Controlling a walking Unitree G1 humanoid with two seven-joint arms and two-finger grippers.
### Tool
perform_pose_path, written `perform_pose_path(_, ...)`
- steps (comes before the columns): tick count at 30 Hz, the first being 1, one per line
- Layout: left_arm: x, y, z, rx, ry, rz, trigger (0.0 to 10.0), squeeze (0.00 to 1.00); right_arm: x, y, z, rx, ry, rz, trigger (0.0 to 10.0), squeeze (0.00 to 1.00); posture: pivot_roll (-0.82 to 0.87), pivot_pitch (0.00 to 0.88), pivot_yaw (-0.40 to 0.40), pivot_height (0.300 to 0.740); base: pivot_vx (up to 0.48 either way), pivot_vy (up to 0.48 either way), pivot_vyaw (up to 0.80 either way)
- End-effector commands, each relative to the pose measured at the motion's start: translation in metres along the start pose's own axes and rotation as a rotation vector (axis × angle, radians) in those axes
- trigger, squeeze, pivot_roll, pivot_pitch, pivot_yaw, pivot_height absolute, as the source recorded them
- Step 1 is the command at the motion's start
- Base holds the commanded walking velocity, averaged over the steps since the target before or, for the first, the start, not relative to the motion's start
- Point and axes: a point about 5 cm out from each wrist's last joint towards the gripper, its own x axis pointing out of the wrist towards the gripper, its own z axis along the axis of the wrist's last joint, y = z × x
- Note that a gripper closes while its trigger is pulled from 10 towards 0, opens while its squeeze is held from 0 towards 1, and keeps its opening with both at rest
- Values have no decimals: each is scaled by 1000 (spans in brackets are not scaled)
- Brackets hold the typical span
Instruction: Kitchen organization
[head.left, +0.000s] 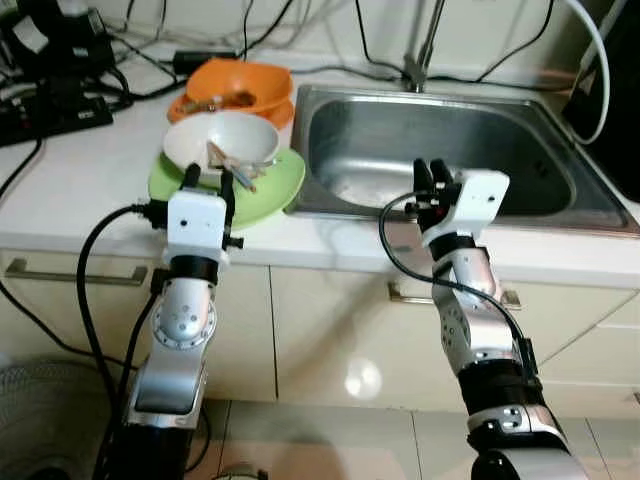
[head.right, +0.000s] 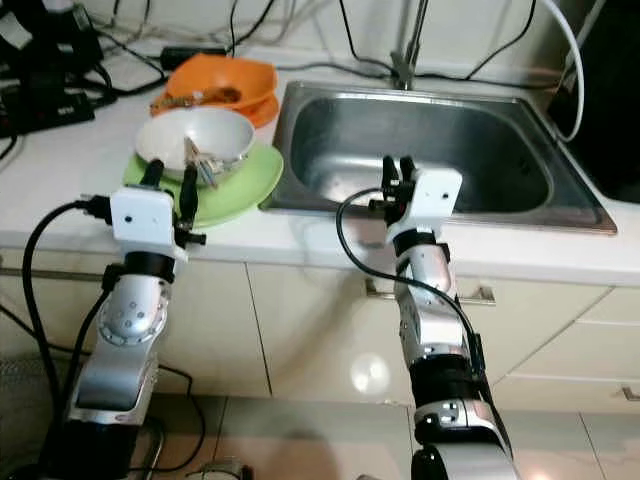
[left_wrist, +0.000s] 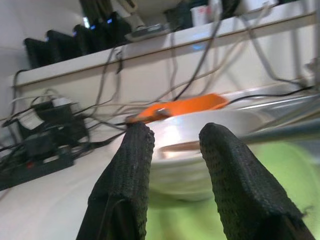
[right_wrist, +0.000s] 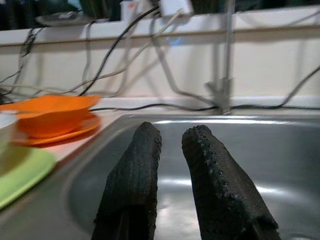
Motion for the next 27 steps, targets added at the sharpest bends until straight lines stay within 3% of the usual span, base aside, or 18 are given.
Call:
perform_pose_path(1, 0, 3, 2, 3, -7, 5, 10000, 0, 1, 6, 0, 1, -2, 19, 10000, 0, 71, 75, -46, 718, 330, 0, 0)
perform_pose_path(8, 0, 3, 2, -1, -10, 7, 10000, 0, 1, 6, 0, 5, -2, 18, 10000, 0, 71, 76, -45, 718, 325, 0, 0)
perform_pose_path(22, -2, 8, 12, -7, -57, 20, 10000, 0, 1, 8, 1, 14, -13, 19, 10000, 0, 73, 75, -45, 718, 0, 0, 0)
perform_pose_path(25, -5, 11, 17, 40, -72, -23, 10000, 0, 1, 8, 1, 15, -15, 20, 10000, 0, 71, 75, -45, 718, 0, 0, 0)
perform_pose_path(27, -11, 17, 15, 118, -64, -80, 10000, 0, 1, 8, 1, 15, -15, 17, 10000, 0, 72, 75, -45, 718, 0, 0, 0)
